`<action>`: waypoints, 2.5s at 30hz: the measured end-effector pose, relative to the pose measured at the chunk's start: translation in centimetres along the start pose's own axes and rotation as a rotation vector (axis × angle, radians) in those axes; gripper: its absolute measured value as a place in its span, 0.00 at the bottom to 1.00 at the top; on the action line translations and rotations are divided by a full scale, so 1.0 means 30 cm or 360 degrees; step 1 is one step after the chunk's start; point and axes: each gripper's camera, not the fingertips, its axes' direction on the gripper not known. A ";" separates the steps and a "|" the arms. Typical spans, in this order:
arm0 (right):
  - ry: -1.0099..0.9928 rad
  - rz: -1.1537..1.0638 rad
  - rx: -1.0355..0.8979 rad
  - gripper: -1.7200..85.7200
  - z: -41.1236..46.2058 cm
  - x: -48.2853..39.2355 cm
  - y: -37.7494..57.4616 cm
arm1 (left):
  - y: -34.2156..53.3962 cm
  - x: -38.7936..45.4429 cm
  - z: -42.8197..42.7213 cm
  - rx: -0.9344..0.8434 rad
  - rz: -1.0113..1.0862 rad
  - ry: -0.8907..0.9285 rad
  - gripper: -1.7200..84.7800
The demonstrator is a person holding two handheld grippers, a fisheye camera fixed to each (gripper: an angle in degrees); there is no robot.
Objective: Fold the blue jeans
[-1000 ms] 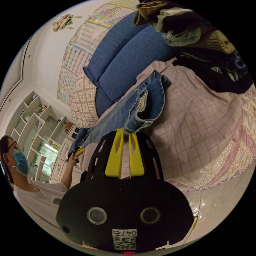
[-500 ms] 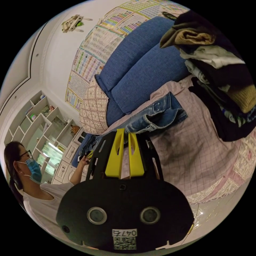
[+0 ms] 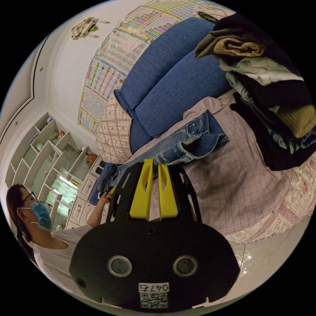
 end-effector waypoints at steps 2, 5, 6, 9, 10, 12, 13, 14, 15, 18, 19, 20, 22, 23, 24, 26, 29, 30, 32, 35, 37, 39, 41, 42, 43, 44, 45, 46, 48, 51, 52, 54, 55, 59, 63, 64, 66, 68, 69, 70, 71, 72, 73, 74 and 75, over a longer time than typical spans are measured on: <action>0.0036 -0.0012 -0.0062 0.02 -0.016 -0.005 0.000 | 0.027 0.029 -0.048 0.0037 0.0073 -0.0015 0.02; 0.0164 -0.0064 -0.0141 0.02 -0.044 -0.029 0.005 | 0.101 0.107 -0.159 0.0065 0.0276 0.0005 0.01; 0.0178 -0.0080 -0.0156 0.02 -0.053 -0.036 0.008 | 0.124 0.122 -0.190 0.0070 0.0320 0.0022 0.01; 0.0253 -0.0172 -0.0234 0.02 -0.120 -0.061 0.035 | 0.284 0.160 -0.381 0.0079 0.0500 0.0193 0.01; 0.0312 -0.0180 -0.0262 0.02 -0.150 -0.053 0.054 | 0.362 0.152 -0.459 0.0079 0.0540 0.0206 0.01; 0.0363 -0.0136 -0.0295 0.02 -0.188 -0.013 0.086 | 0.473 0.113 -0.550 0.0061 0.0551 0.0135 0.01; 0.0354 -0.0074 -0.0320 0.02 -0.207 0.029 0.107 | 0.533 0.067 -0.588 0.0028 0.0506 0.0068 0.01; 0.0334 -0.0009 -0.0341 0.02 -0.218 0.073 0.128 | 0.575 0.015 -0.608 -0.0018 0.0444 0.0021 0.01; 0.0321 0.0015 -0.0355 0.02 -0.220 0.095 0.137 | 0.589 -0.012 -0.614 -0.0041 0.0414 0.0019 0.01; 0.0284 0.0137 -0.0408 0.02 -0.203 0.183 0.172 | 0.628 -0.130 -0.630 -0.0075 0.0198 0.0200 0.01; 0.0283 0.0160 -0.0427 0.02 -0.193 0.204 0.179 | 0.634 -0.152 -0.633 -0.0073 0.0132 0.0258 0.01; 0.0293 0.0182 -0.0442 0.02 -0.188 0.216 0.185 | 0.643 -0.156 -0.641 -0.0046 0.0088 0.0284 0.01; 0.0303 0.0196 -0.0439 0.02 -0.194 0.210 0.187 | 0.656 -0.121 -0.661 0.0009 0.0134 0.0299 0.01; 0.0310 0.0173 -0.0431 0.02 -0.204 0.190 0.180 | 0.655 -0.074 -0.673 0.0041 0.0187 0.0294 0.01; 0.0313 0.0155 -0.0431 0.02 -0.210 0.176 0.173 | 0.647 -0.044 -0.676 0.0042 0.0211 0.0282 0.01; 0.0308 0.0062 -0.0407 0.02 -0.237 0.107 0.127 | 0.562 0.147 -0.661 -0.0010 0.0433 0.0260 0.01; 0.0191 -0.0004 -0.0235 0.02 -0.286 0.030 0.066 | 0.427 0.471 -0.611 -0.0037 0.0808 0.0278 0.01; 0.0154 -0.0007 -0.0191 0.02 -0.297 0.020 0.058 | 0.409 0.529 -0.611 -0.0019 0.0866 0.0293 0.01; 0.0039 0.0008 -0.0059 0.02 -0.339 -0.002 0.046 | 0.376 0.699 -0.659 0.0084 0.1026 0.0294 0.01; 0.0058 0.0008 -0.0072 0.02 -0.376 -0.001 0.057 | 0.387 0.680 -0.715 0.0089 0.0952 0.0241 0.01; 0.0085 0.0010 -0.0133 0.02 -0.383 0.017 0.075 | 0.403 0.575 -0.699 -0.0030 0.0849 0.0148 0.01; 0.0061 0.0040 -0.0217 0.02 -0.376 0.051 0.096 | 0.413 0.432 -0.654 -0.0201 0.0706 -0.0007 0.01; 0.0030 0.0105 -0.0303 0.02 -0.354 0.100 0.125 | 0.427 0.199 -0.593 -0.0376 0.0333 -0.0032 0.01; 0.0028 0.0122 -0.0326 0.02 -0.347 0.109 0.131 | 0.437 0.144 -0.586 -0.0378 0.0238 0.0012 0.01; 0.0043 0.0143 -0.0357 0.02 -0.334 0.121 0.139 | 0.462 0.066 -0.583 -0.0362 0.0108 0.0137 0.01; 0.0081 0.0153 -0.0359 0.02 -0.332 0.123 0.143 | 0.489 0.027 -0.591 -0.0314 0.0062 0.0234 0.01; 0.0092 0.0154 -0.0351 0.02 -0.335 0.121 0.142 | 0.500 0.021 -0.598 -0.0291 0.0065 0.0254 0.01; 0.0083 0.0148 -0.0337 0.02 -0.346 0.116 0.137 | 0.521 0.032 -0.616 -0.0258 0.0108 0.0225 0.01; 0.0071 0.0131 -0.0322 0.02 -0.364 0.103 0.124 | 0.548 0.080 -0.647 -0.0211 0.0225 0.0074 0.01; 0.0111 0.0085 -0.0345 0.02 -0.376 0.079 0.102 | 0.581 0.168 -0.671 -0.0153 0.0407 -0.0143 0.01; 0.0130 0.0070 -0.0352 0.02 -0.376 0.072 0.097 | 0.593 0.196 -0.662 -0.0166 0.0474 -0.0194 0.01; 0.0144 0.0063 -0.0354 0.02 -0.374 0.069 0.095 | 0.620 0.240 -0.646 -0.0179 0.0628 -0.0300 0.01; 0.0141 0.0067 -0.0349 0.02 -0.376 0.072 0.097 | 0.650 0.276 -0.640 -0.0173 0.0761 -0.0426 0.01; 0.0128 0.0096 -0.0342 0.02 -0.403 0.095 0.106 | 0.752 0.364 -0.661 -0.0110 0.0987 -0.0646 0.01; 0.0122 0.0096 -0.0357 0.02 -0.423 0.107 0.103 | 0.752 0.364 -0.726 -0.0051 0.0892 -0.0380 0.01; 0.0121 0.0091 -0.0358 0.02 -0.429 0.107 0.099 | 0.748 0.370 -0.745 -0.0044 0.0877 -0.0291 0.01; 0.0117 0.0082 -0.0349 0.02 -0.439 0.104 0.089 | 0.734 0.388 -0.763 -0.0027 0.0864 -0.0159 0.01; 0.0055 0.0087 -0.0293 0.02 -0.454 0.104 0.060 | 0.663 0.436 -0.747 -0.0022 0.0841 -0.0036 0.01; 0.0032 0.0089 -0.0270 0.02 -0.458 0.103 0.049 | 0.638 0.456 -0.735 -0.0012 0.0845 -0.0021 0.01; -0.0017 0.0089 -0.0210 0.02 -0.466 0.099 0.028 | 0.587 0.502 -0.704 0.0005 0.0848 -0.0001 0.01; -0.0068 0.0100 -0.0132 0.02 -0.477 0.096 0.009 | 0.538 0.562 -0.673 0.0014 0.0851 0.0036 0.01; -0.0095 0.0107 -0.0088 0.02 -0.483 0.094 0.001 | 0.521 0.595 -0.663 0.0025 0.0875 0.0062 0.01; -0.0146 0.0116 -0.0013 0.02 -0.497 0.089 -0.010 | 0.503 0.663 -0.657 0.0059 0.0929 0.0091 0.01; -0.0189 0.0130 0.0033 0.02 -0.511 0.085 -0.016 | 0.504 0.719 -0.670 0.0108 0.0981 0.0117 0.01; -0.0201 0.0133 0.0046 0.02 -0.518 0.083 -0.018 | 0.510 0.738 -0.683 0.0136 0.1005 0.0137 0.01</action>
